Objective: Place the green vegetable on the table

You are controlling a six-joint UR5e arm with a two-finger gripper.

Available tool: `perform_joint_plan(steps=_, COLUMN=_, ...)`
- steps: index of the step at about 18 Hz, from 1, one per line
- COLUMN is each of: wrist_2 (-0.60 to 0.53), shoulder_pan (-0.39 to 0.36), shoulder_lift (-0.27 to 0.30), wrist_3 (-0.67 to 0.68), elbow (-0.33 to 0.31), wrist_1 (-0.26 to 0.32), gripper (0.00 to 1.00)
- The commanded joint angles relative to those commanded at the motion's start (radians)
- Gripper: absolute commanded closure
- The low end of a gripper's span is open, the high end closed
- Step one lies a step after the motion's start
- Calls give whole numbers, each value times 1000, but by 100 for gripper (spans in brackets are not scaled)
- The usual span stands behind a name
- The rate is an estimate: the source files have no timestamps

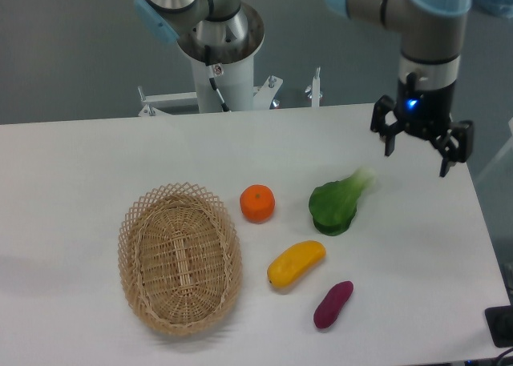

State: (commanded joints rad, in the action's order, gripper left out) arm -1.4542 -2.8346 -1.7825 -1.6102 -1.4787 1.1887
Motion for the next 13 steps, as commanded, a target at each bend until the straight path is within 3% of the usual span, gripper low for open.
perform_joint_plan(steps=5, wrist_2=2, shoulder_pan=-57, shoulder_lift=23, wrist_3=-186, elbow=-9, wrist_1=46, gripper=0)
perform_joint_plan(steps=13, wrist_2=9, shoulder_pan=-66, shoulder_lift=26, wrist_3=-198, elbow=-9, wrist_1=46, gripper=0)
